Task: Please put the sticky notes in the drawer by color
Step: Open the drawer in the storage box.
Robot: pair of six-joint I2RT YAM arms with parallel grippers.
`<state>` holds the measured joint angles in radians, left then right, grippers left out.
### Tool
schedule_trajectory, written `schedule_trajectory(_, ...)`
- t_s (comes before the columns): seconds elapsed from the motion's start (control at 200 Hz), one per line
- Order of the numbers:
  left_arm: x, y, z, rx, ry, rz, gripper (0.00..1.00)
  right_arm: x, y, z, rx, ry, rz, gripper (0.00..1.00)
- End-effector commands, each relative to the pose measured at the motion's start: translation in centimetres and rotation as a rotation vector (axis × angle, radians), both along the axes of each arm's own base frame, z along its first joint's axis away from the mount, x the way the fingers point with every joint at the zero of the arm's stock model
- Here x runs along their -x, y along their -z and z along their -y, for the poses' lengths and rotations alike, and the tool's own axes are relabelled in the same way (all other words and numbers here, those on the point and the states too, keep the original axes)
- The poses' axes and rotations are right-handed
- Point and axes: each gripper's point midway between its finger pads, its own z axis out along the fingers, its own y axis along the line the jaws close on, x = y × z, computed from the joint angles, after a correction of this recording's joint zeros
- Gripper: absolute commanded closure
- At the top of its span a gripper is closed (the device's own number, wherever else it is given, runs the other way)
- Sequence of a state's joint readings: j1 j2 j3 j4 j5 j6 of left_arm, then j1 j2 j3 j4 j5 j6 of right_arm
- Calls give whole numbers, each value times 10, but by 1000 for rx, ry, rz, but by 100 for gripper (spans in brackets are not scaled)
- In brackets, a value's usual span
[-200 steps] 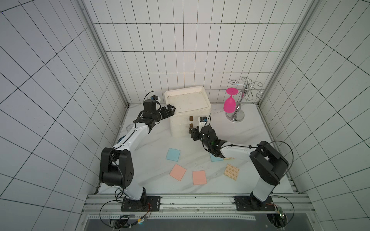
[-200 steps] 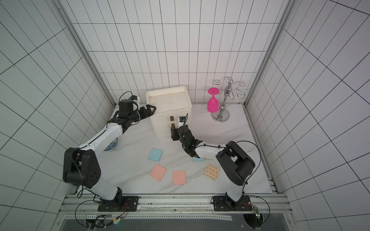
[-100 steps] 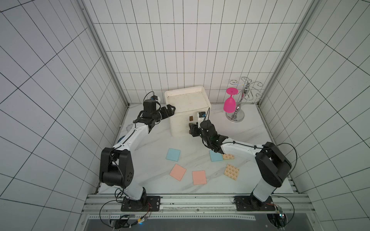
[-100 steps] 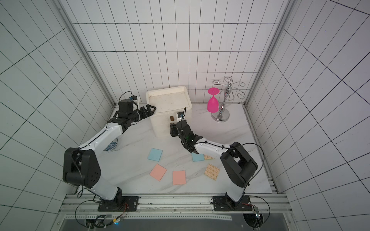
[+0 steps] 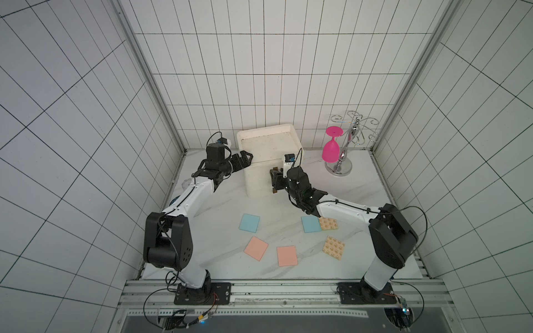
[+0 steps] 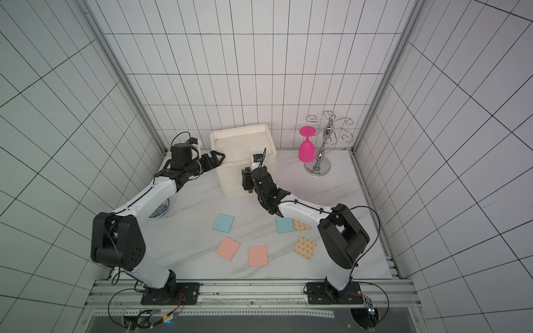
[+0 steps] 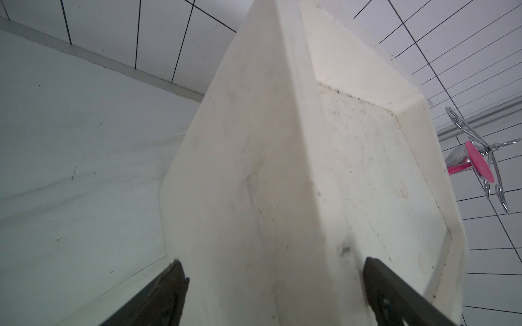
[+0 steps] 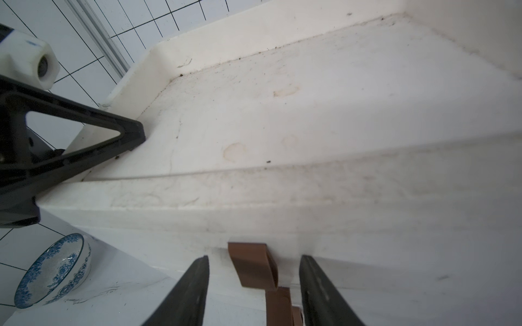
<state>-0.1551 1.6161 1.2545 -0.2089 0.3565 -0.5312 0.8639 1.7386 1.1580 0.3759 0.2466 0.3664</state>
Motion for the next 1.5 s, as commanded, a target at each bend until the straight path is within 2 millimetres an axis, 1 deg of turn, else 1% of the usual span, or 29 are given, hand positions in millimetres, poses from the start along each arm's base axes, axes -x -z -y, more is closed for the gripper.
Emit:
schedule_trajectory(0.0,24,62,-1,-57,22,-212,1,-18,-7,0,11,44,34,45)
schedule_trajectory(0.085,23,61,-1,-56,23,-210,1,-21,-1,3,22,56,31,47)
schedule_trajectory(0.16,24,62,-1,-55,23,-213,1,-23,-3,4,19,65,40,50)
schedule_trajectory(0.29,24,63,-1,-56,24,-213,1,-25,-8,4,14,66,57,61)
schedule_trajectory(0.43,24,62,-1,-57,25,-212,1,-25,-19,4,6,61,78,79)
schedule_trajectory(0.51,24,63,0,-56,27,-215,1,-23,-25,6,2,60,85,91)
schedule_trajectory(0.59,24,63,1,-52,32,-219,1,-19,-29,13,7,69,76,100)
schedule_trajectory(0.7,25,63,1,-53,32,-219,1,-4,-34,25,-10,69,70,100)
schedule_trajectory(0.824,22,64,1,-48,31,-221,1,14,-32,35,-8,54,42,100)
schedule_trajectory(1.009,20,64,6,-33,39,-229,2,43,-32,37,-1,-2,-1,100)
schedule_trajectory(1.244,15,62,9,-29,38,-227,2,83,-19,36,28,-82,-94,100)
schedule_trajectory(1.324,14,62,10,-28,37,-228,2,97,-15,40,47,-91,-112,100)
schedule_trajectory(1.494,8,61,15,-28,43,-226,2,118,0,49,71,-110,-164,100)
